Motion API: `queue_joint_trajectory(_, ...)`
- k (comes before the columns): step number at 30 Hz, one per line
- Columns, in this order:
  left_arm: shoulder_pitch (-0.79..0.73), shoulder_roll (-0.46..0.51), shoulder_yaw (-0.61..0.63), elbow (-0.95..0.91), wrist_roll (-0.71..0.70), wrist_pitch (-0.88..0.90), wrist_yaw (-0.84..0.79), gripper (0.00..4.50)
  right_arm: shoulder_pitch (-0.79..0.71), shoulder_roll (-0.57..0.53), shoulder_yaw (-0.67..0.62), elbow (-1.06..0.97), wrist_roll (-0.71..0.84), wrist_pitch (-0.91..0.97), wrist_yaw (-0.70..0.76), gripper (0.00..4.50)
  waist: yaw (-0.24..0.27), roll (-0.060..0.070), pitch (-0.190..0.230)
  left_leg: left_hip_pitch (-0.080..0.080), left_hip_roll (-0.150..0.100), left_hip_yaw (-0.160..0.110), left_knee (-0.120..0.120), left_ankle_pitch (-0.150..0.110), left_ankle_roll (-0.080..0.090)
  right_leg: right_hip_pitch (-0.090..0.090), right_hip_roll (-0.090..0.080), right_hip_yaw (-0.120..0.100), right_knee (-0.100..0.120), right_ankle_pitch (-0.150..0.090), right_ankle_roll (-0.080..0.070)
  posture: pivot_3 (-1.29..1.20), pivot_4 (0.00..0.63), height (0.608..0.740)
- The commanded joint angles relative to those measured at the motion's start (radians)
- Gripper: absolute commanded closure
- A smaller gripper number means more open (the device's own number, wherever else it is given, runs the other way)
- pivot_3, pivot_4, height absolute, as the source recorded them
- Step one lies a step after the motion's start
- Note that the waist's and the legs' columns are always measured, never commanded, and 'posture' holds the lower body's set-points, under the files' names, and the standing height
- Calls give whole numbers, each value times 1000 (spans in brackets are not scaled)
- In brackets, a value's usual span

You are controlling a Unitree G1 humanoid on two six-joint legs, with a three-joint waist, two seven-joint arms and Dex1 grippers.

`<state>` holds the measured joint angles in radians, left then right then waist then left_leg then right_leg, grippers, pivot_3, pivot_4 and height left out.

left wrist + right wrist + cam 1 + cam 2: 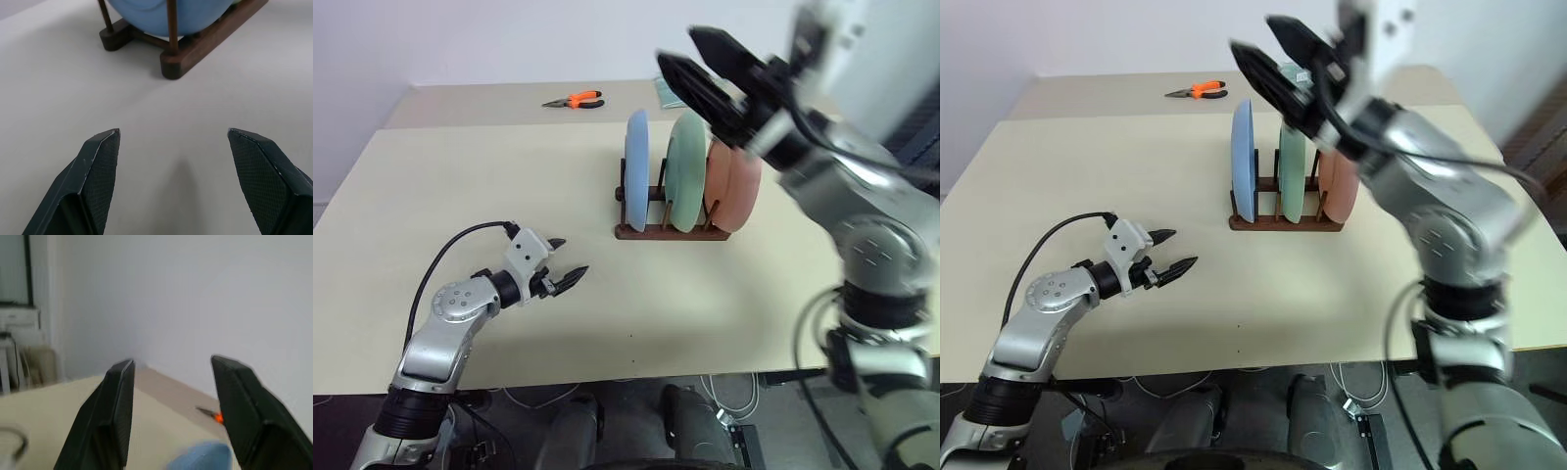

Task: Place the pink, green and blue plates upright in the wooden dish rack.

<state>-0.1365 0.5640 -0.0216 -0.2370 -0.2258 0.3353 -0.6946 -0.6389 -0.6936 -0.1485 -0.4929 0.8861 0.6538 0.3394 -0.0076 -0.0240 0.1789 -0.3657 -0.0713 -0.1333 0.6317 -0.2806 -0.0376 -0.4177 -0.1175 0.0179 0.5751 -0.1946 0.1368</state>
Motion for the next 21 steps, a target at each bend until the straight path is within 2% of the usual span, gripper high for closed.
queue_joint_trajectory(1,-7,5,14,-13,-1,-26,-6,885,268,-118,-224,-19,24,24,186,2025,6,0,0,-1,0,1,1,0,0,0,-1,0,0,-1,-1,0,150,740)
queue_joint_trajectory(3,-3,3,4,-8,3,-35,-10,885,534,-173,-337,5,-23,6,335,2025,19,0,0,-2,0,1,2,0,0,0,-1,0,0,-1,-2,0,150,740)
queue_joint_trajectory(4,0,4,3,-4,4,-42,-13,885,636,-178,-348,27,-63,-18,376,2025,23,0,-1,-2,0,1,1,0,0,-1,-1,0,0,-1,-2,0,150,740)
queue_joint_trajectory(6,0,-2,1,5,4,-49,-11,885,738,-180,-327,81,-161,-99,418,2025,19,2,0,-2,0,2,1,0,0,-1,-1,1,1,-1,-2,0,150,740)
queue_joint_trajectory(11,22,0,20,1,1,-57,-7,885,701,-139,-259,217,-273,-203,434,2025,-7,3,1,-3,4,12,2,0,0,-1,-1,2,1,1,-5,0,150,740)
queue_joint_trajectory(21,95,20,41,-48,3,-47,16,885,568,-106,-160,355,-388,-305,474,2025,10,2,1,0,10,16,2,0,0,-5,-1,0,0,6,-9,0,150,740)
